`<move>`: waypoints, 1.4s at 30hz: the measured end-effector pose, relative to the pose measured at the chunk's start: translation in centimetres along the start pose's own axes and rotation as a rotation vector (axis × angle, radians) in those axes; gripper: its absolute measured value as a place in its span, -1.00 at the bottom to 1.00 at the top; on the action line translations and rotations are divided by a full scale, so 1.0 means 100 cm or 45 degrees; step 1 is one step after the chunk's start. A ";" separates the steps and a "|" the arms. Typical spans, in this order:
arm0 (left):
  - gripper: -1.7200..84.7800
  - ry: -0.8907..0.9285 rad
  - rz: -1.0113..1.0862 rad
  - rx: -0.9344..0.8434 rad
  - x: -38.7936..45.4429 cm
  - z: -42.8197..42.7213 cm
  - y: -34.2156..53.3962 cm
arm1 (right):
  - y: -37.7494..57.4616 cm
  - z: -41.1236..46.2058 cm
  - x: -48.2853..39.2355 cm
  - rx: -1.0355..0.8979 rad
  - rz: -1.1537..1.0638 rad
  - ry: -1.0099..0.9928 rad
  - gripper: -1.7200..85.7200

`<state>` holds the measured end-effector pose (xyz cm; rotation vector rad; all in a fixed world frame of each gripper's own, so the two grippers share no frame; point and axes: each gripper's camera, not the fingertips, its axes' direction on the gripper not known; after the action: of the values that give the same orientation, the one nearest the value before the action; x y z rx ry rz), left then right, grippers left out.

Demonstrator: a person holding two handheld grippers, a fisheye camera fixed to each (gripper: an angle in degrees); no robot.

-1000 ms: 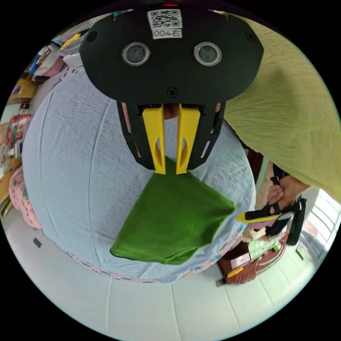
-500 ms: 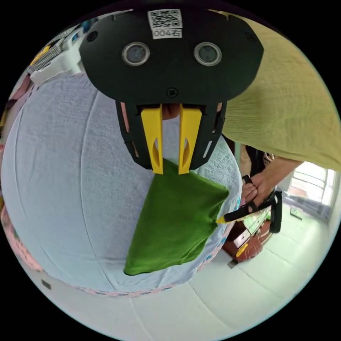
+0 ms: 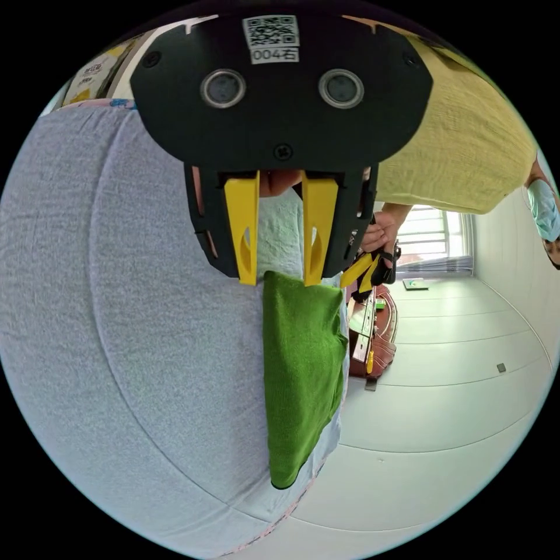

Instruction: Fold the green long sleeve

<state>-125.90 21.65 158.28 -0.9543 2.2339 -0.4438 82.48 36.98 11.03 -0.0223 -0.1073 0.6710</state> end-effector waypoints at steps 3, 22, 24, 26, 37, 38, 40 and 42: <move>-0.72 0.010 -0.031 0.000 -0.004 0.004 -0.001 | -0.016 -0.012 0.015 -0.030 -0.008 -0.039 -0.70; -0.52 0.407 -0.436 0.277 -0.053 0.041 -0.011 | -0.129 -0.081 0.031 -0.214 0.315 -0.389 -0.86; -0.51 0.436 -0.438 0.322 -0.053 0.043 -0.016 | -0.135 -0.086 0.029 -0.221 0.306 -0.393 -0.86; -0.50 0.471 -0.445 0.368 -0.053 0.047 -0.024 | -0.142 -0.090 0.031 -0.242 0.301 -0.405 -0.87; -0.82 0.324 -0.455 0.339 -0.024 0.061 -0.057 | -0.167 -0.105 0.065 -0.395 -0.039 -0.289 -0.66; -0.82 0.326 -0.457 0.339 -0.019 0.062 -0.058 | -0.179 -0.116 0.078 -0.374 -0.077 -0.289 -0.64; -0.83 0.332 -0.461 0.336 -0.014 0.065 -0.059 | -0.205 -0.137 0.100 -0.279 -0.067 -0.349 -0.59; -0.83 0.333 -0.469 0.339 -0.009 0.068 -0.059 | -0.239 -0.153 0.121 -0.205 -0.046 -0.413 -0.57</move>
<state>-117.78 17.99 156.88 -1.2200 2.1482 -1.0577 108.32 25.97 -1.75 -0.0660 -0.4726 0.6242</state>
